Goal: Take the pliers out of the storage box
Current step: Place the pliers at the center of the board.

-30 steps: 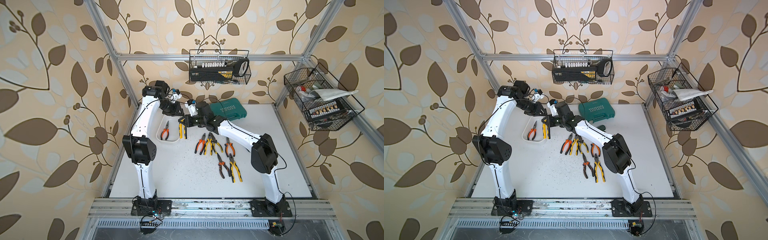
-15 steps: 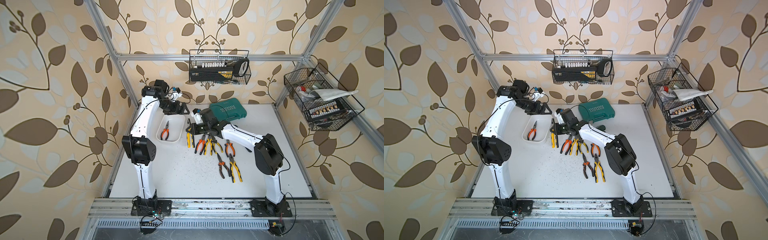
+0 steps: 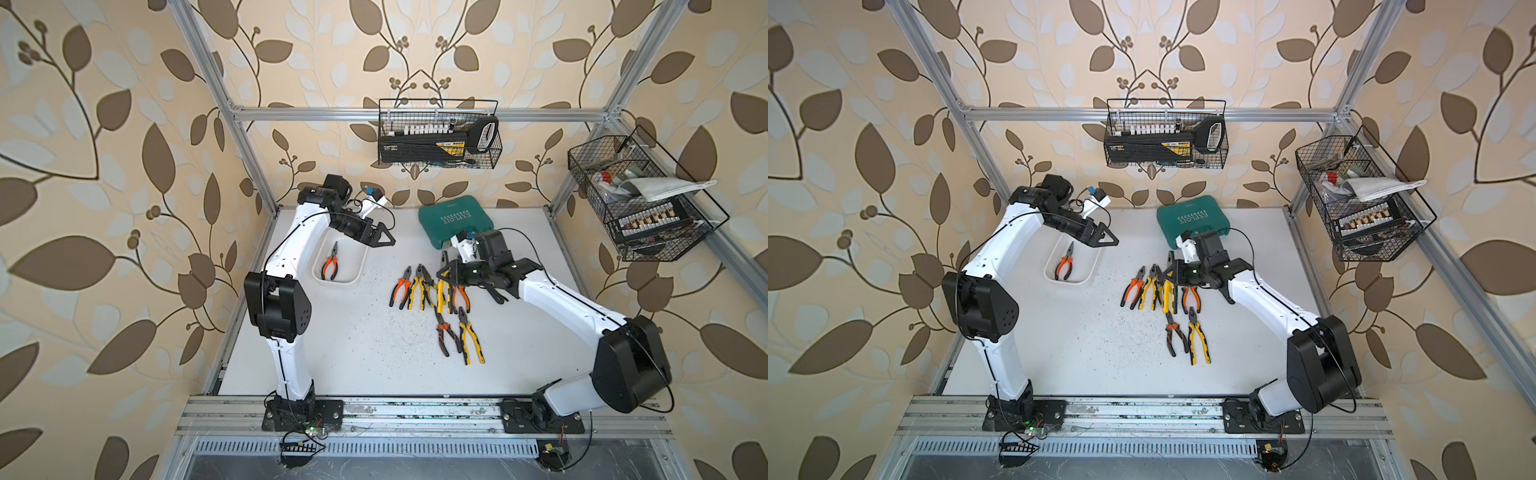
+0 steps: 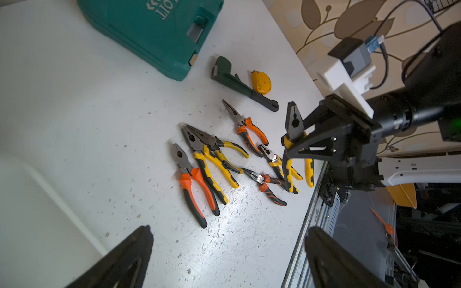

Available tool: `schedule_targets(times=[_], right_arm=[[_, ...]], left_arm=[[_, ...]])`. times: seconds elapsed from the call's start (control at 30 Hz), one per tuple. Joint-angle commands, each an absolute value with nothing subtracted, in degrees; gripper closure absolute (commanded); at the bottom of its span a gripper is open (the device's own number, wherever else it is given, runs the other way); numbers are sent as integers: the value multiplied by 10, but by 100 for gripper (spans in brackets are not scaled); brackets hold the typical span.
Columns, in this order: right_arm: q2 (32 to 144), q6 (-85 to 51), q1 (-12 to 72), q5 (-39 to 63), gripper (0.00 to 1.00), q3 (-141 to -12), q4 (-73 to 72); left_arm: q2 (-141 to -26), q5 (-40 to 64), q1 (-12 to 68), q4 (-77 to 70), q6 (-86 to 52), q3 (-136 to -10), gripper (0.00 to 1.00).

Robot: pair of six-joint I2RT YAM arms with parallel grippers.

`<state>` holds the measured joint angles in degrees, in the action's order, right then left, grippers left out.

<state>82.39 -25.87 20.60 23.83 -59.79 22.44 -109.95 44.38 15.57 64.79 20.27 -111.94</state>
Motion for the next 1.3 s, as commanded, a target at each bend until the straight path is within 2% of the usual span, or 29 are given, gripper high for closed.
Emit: schedule_targets(times=[0.0,0.17,0.37,0.53,0.83,1.07,1.1,1.27], right_arm=[[778,-186,154,274,94,-580,329],[745,-108,89,252,94,-575,443],[752,-60,55,196,95,-579,518],[788,-45,48,183,95,-573,509],[899,-40,48,232,90,-578,451],[977,-44,49,238,88,-580,428],[982,-45,49,237,87,-577,424],[994,-49,50,226,65,-574,420]], left_arm=[[-1057,481,197,598,236,-1092,1],[-1048,470,259,544,210,-1059,1],[-1038,437,326,517,198,-1030,1],[-1028,416,361,496,183,-1004,1],[-1018,372,433,475,191,-955,1],[-1014,367,439,479,199,-955,1],[-1014,367,438,479,200,-952,1],[-1013,360,438,482,213,-949,1]])
